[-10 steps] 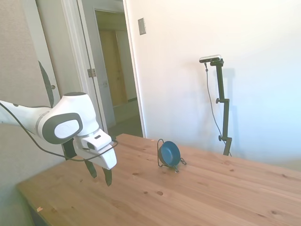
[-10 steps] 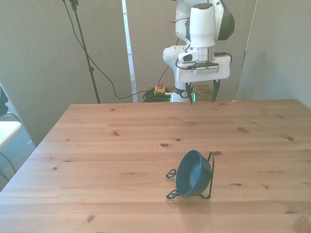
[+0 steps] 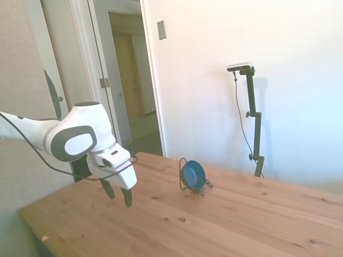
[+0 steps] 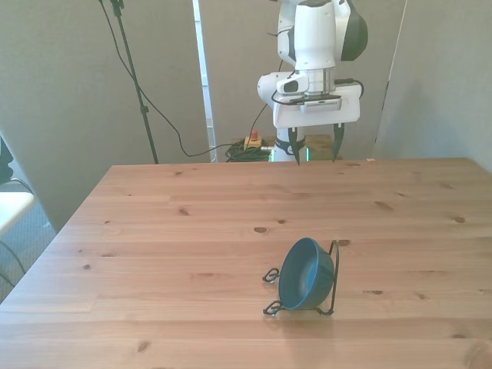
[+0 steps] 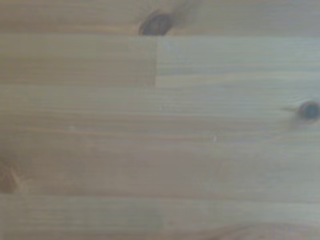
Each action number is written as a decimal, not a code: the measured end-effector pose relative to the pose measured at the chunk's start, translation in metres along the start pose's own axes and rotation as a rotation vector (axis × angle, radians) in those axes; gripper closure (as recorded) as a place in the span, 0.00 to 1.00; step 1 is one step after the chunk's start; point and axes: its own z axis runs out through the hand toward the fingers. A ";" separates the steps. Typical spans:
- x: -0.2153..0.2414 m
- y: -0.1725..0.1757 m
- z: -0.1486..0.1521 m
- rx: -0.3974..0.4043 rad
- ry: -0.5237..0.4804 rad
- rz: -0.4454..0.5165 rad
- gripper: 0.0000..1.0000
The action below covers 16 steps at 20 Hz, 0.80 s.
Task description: Unload the bowl
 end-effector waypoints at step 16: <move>0.150 -0.061 0.004 0.028 0.032 0.065 0.00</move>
